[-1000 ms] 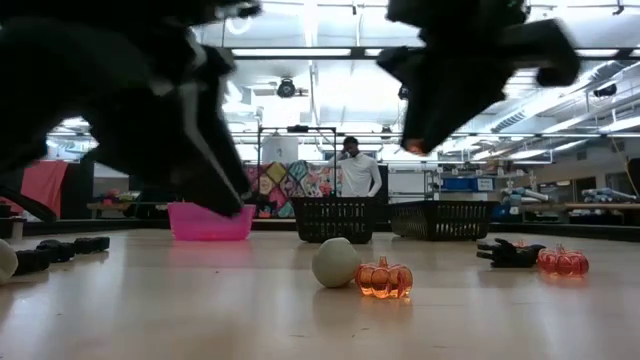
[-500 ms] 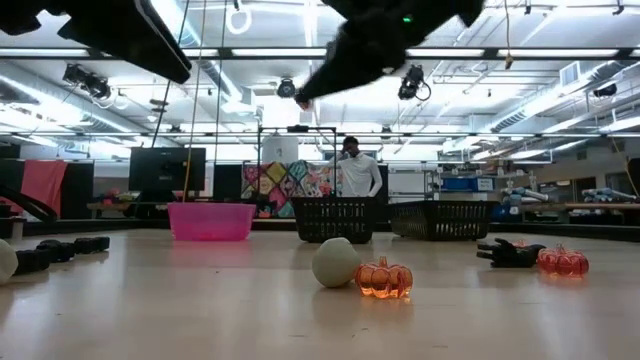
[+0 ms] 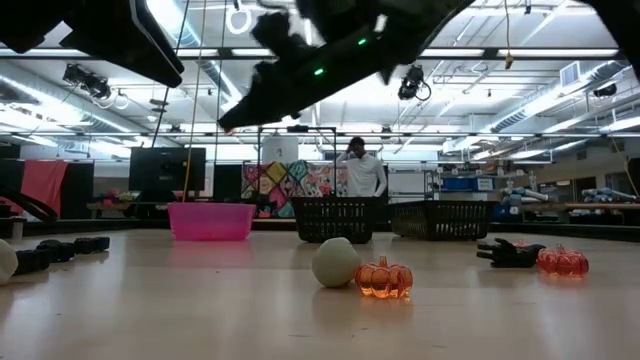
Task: Sort Halloween decoration
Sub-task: Put the orange pumpkin toy into the red bowl, then put the white skull toy into the right black bin
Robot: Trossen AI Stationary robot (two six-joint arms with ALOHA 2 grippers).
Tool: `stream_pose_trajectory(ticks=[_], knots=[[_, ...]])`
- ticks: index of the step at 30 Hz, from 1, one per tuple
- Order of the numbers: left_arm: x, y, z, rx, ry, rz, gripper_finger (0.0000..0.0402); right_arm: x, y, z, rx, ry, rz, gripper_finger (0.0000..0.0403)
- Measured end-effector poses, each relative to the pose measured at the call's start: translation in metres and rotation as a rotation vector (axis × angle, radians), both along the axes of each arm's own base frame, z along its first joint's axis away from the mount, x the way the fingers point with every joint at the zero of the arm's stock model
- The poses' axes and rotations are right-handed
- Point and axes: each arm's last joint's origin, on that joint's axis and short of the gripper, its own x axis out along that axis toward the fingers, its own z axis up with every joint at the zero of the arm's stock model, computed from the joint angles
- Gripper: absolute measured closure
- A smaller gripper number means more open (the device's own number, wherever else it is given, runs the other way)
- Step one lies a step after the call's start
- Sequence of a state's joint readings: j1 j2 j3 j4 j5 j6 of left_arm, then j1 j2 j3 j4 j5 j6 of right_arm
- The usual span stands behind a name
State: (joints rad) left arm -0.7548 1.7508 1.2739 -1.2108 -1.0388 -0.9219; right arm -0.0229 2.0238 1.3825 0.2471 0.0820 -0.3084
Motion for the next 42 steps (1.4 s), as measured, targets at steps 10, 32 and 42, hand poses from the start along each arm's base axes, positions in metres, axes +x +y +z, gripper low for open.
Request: stream_pose_trajectory(ticks=[10,32,42], knots=[[-0.011,0.002,0.001,0.003,0.031,0.04,0.0249,0.041,-0.028,-0.031,0.083,0.059,-0.093,0.0297],[-0.013,0.001,0.001,-0.005,0.018,0.049,0.0249,0.041,-0.047,-0.068,0.188,0.204,-0.194,0.0271],[-0.013,0.001,0.002,0.011,0.009,0.041,0.0249,0.035,-0.044,-0.044,0.196,0.213,-0.117,0.0246]])
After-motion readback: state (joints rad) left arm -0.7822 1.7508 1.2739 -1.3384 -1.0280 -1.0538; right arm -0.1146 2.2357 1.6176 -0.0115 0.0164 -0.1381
